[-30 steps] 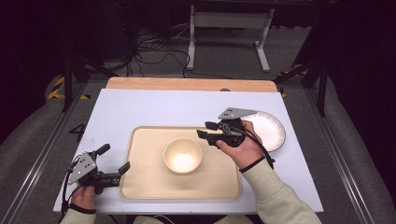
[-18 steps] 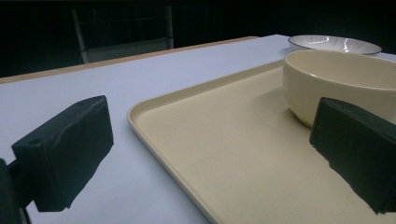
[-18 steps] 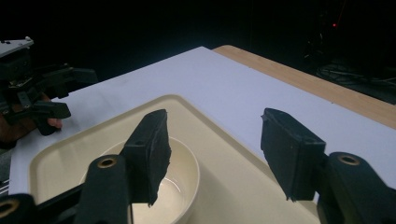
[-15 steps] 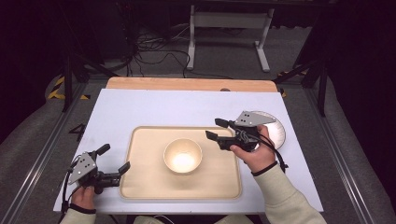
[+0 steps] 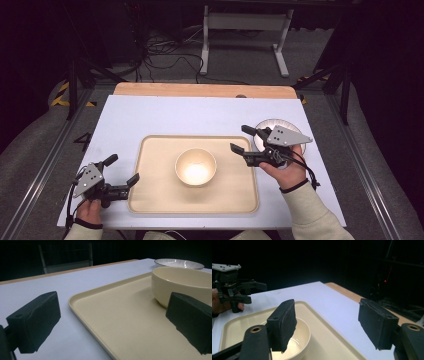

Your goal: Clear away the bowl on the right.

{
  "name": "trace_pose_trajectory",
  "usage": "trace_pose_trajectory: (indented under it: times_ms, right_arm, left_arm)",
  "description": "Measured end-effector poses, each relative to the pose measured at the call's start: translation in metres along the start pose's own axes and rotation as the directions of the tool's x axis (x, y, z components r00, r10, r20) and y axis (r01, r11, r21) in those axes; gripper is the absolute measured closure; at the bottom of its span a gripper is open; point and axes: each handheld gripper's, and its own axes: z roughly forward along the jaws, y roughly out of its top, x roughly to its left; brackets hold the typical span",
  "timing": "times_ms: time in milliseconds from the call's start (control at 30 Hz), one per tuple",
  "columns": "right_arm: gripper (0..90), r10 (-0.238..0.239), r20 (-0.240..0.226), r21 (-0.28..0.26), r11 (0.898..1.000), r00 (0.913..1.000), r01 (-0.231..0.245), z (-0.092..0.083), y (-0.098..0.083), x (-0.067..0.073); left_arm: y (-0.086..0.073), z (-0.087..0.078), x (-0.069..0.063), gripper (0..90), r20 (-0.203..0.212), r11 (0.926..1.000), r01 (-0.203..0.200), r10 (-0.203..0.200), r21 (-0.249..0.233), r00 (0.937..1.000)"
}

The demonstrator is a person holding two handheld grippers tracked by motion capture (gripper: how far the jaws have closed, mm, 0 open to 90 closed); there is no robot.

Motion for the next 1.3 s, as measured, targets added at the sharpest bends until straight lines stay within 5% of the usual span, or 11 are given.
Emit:
trace_pose_trajectory:
  times_ms: [567, 1300]
  right_arm:
    - [27.6, -0.004, 0.048, -0.063, 0.998, 0.9988, 0.007, -0.041, -0.022, -0.008]
    - [24.6, -0.026, 0.115, -0.110, 0.993, 0.9930, 0.038, -0.067, -0.054, -0.022]
  left_arm:
    - [0.000, 0.000, 0.000, 0.3, 0.000, 1.0000, -0.001, 0.001, 0.001, 1.0000]
    - [0.000, 0.000, 0.000, 0.3, 0.000, 1.0000, -0.001, 0.001, 0.002, 1.0000]
